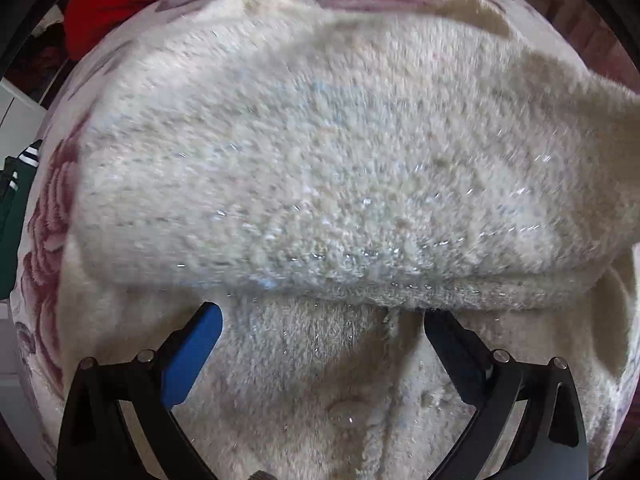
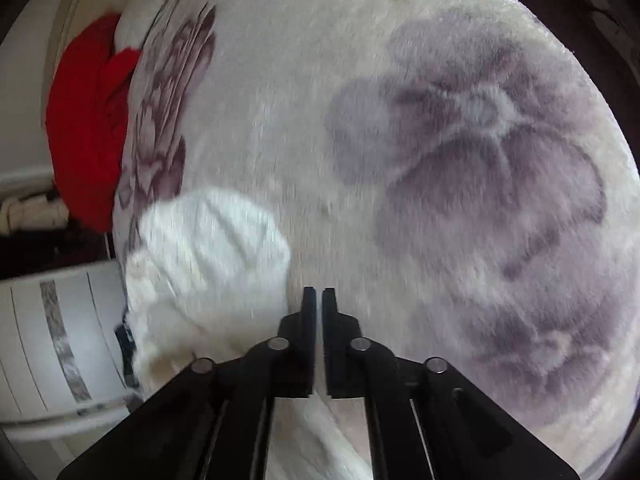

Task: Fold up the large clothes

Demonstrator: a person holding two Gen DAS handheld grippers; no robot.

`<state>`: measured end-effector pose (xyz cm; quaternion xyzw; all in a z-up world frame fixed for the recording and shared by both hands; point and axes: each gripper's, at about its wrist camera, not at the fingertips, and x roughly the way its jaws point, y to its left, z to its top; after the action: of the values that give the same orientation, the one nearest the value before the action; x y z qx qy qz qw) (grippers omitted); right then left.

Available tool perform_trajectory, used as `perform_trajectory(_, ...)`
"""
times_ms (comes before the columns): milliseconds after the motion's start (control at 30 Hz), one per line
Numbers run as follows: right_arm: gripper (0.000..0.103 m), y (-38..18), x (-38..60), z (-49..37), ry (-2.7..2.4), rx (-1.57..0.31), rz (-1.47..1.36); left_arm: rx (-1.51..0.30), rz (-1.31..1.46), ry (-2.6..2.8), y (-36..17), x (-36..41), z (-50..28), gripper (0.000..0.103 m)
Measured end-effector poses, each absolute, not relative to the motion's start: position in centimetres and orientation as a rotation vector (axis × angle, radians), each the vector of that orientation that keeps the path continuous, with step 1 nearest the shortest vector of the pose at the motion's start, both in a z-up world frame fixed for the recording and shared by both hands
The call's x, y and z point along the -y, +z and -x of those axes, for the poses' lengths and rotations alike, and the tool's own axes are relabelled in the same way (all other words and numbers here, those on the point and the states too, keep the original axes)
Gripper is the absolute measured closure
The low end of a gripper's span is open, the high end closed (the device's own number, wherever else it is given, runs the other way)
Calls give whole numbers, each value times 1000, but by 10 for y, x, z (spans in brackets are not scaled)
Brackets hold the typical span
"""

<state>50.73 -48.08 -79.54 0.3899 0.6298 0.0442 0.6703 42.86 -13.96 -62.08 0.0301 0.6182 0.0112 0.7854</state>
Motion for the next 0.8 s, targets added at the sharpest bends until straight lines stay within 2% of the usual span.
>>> perform_trajectory(67, 35, -789, 460, -487, 157, -1444, -813, -1316, -69, 22, -612, 138, -428, 0)
perform_trajectory(267, 35, -811, 375, -463, 263, -1538, -497, -1350, -142, 3, -623, 164, -418, 0)
perform_trajectory(333, 36, -817, 352, -470, 242, -1491, -416, -1356, -164, 2, -630, 168, -416, 0)
perform_trajectory(433, 54, -823, 325, -490, 178, -1384, -327, -1347, -183, 8, -637, 177, -417, 0)
perform_trajectory(500, 72, -828, 320, -498, 111, -1349, -327, -1356, -138, 6, -641, 176, -412, 0)
perform_trajectory(567, 79, -828, 338, -497, 19, -1308, -474, -1367, -101, 0, -646, 165, -412, 0)
perform_trajectory(667, 80, -832, 369, -482, -80, -1251, -636, -1367, -85, -11, -647, 160, -411, 0)
perform_trajectory(800, 80, -849, 379, -479, -33, -1290, -824, -1374, -98, -38, -642, 155, -417, 0)
